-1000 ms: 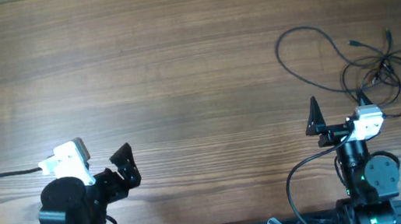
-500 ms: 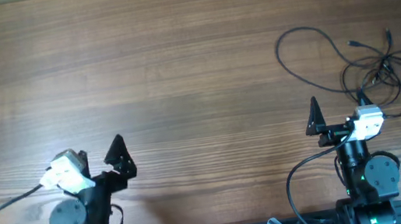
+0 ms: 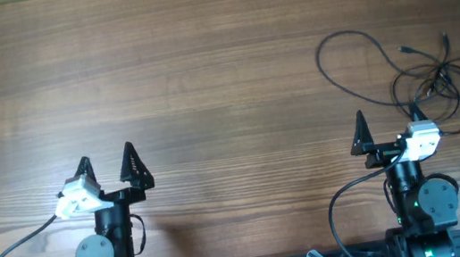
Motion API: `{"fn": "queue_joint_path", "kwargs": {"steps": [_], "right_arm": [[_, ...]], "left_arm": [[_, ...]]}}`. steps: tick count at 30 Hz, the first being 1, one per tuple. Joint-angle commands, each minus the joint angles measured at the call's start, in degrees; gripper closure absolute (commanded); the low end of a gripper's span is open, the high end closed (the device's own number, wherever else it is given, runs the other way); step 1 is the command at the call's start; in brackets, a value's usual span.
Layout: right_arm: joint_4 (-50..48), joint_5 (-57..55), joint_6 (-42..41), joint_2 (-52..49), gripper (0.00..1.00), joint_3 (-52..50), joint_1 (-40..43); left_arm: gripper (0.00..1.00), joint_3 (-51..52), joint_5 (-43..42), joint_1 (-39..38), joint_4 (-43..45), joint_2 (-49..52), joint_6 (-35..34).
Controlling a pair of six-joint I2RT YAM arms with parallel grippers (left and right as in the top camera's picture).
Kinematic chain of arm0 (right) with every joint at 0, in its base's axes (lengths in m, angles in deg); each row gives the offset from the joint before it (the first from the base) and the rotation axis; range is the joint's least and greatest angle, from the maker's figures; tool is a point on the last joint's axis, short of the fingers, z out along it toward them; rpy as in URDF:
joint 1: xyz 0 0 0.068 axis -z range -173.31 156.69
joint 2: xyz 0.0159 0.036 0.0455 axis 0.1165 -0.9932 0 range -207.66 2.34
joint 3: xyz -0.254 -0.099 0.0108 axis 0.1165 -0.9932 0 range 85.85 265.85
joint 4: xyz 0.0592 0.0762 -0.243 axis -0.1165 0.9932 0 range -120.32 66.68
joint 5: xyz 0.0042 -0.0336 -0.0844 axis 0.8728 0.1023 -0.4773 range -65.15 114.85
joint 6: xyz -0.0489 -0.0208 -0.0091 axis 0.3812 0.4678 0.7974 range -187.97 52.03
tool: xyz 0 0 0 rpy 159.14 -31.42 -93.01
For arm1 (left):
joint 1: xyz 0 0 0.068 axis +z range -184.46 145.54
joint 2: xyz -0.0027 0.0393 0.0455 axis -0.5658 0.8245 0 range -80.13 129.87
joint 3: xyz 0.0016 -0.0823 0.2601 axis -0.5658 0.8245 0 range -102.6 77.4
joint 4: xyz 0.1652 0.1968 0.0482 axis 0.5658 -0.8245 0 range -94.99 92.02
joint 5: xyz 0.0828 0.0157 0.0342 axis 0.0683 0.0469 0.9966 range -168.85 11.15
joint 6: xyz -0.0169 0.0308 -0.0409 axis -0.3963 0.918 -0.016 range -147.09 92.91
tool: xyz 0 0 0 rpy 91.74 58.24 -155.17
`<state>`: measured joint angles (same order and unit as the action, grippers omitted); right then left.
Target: Untangle cables
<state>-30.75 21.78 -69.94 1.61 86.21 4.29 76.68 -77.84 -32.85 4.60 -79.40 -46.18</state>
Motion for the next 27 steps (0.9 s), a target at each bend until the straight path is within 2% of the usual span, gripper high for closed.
{"fn": "queue_joint_path", "kwargs": {"steps": [1, 3, 27], "right_arm": [[-0.35, -0.96, -1.05, 0.52, 0.0, -0.07, 0.39], [-0.35, -0.96, -1.03, 0.52, 0.0, -0.07, 0.39], [-0.35, -0.96, -1.03, 0.46, 0.0, -0.07, 0.39]], "left_arm": [[0.0, 0.39, -0.11, -0.26, -7.08, -0.55, 2.51], [0.0, 0.39, -3.1, -0.28, -7.15, -0.55, 5.22], [0.0, 0.39, -3.06, -0.26, -6.97, -0.46, 4.98]]}}
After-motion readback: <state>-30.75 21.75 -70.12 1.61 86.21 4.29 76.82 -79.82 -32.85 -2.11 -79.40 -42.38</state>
